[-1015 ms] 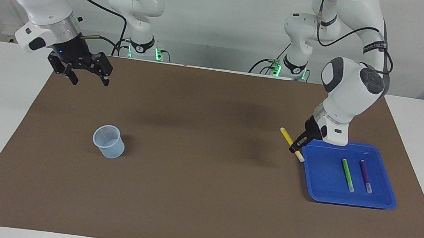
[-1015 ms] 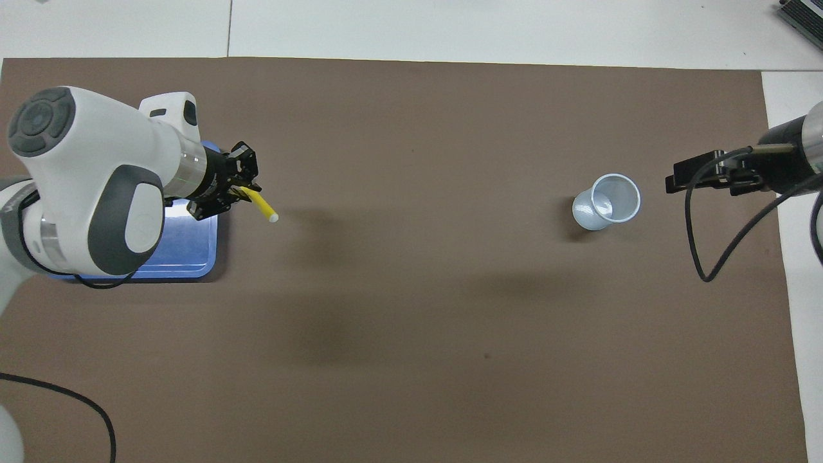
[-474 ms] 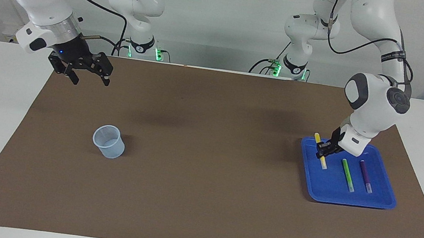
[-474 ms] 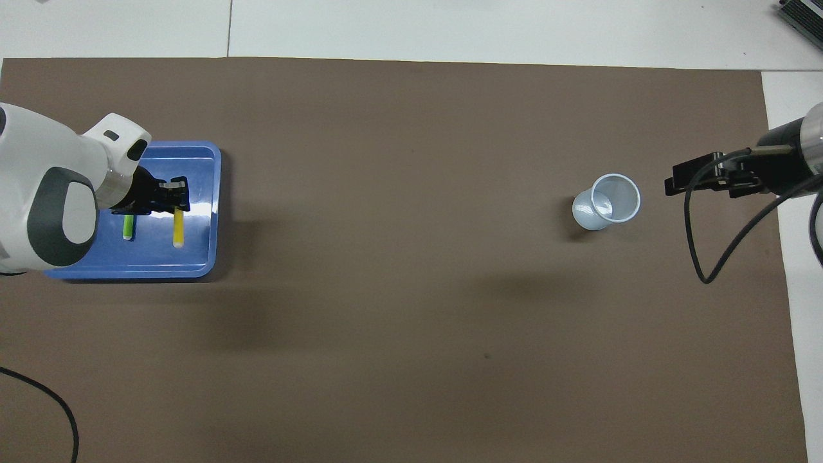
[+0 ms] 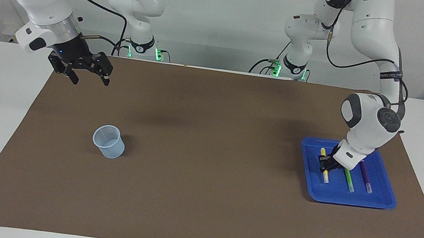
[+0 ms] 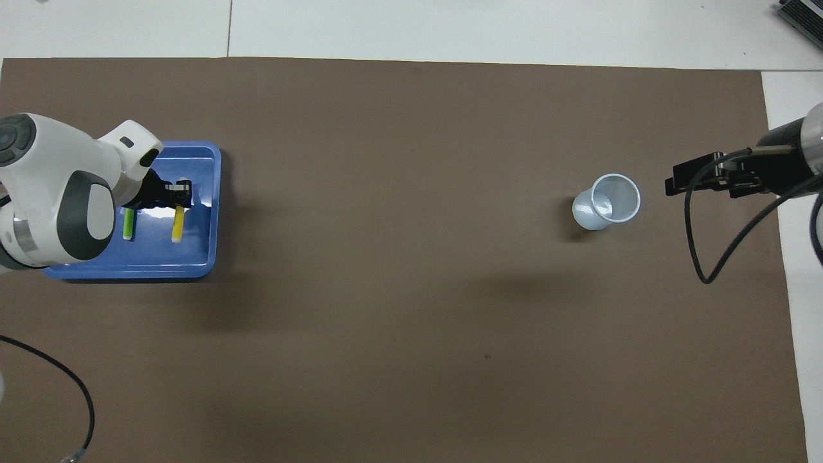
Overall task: Right arm passes pens to left for tray arrangement
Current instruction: 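Lower the yellow pen into the blue tray and open the left gripper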
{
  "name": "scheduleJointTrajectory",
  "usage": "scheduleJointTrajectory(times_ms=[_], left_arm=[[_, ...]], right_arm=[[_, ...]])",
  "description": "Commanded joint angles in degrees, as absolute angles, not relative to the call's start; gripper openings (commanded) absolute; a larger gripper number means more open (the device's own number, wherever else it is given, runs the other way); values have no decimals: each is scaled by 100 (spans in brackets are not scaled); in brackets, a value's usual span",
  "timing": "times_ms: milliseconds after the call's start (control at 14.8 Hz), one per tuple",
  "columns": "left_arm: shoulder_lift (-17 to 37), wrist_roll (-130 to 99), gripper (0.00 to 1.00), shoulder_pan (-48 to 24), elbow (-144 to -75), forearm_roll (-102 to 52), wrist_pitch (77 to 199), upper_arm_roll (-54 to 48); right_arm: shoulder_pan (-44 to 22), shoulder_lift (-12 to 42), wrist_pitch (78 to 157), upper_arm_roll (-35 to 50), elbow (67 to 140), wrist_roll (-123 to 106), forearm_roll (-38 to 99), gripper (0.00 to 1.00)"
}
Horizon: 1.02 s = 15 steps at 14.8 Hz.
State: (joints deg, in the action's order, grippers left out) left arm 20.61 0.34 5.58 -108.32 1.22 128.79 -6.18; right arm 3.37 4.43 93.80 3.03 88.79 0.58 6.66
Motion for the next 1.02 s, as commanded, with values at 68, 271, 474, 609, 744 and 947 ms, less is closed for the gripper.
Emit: scheduleJointTrajectory(times_ms=[68, 271, 474, 609, 744, 947], left_arm=[[2118, 263, 0, 685, -10872, 387, 13025, -650], [2118, 281, 0, 703, -11029, 387, 13157, -650], [2118, 272, 29, 694, -11065, 378, 13227, -650], [2109, 237, 100, 712, -11074, 378, 13254, -659], [2109, 237, 100, 686, -11031, 378, 13176, -659], [2101, 237, 100, 659, -10707, 343, 12807, -668]], right_arm=[[404, 281, 9308, 325, 9070, -9, 466, 100], [343, 220, 9151, 343, 9062, -70, 79, 100], [404, 220, 9105, 343, 9053, -79, 79, 100], [474, 220, 9114, 334, 9044, -79, 79, 100], [492, 220, 9158, 334, 9053, -70, 79, 100], [501, 220, 9176, 343, 9061, -79, 79, 100]])
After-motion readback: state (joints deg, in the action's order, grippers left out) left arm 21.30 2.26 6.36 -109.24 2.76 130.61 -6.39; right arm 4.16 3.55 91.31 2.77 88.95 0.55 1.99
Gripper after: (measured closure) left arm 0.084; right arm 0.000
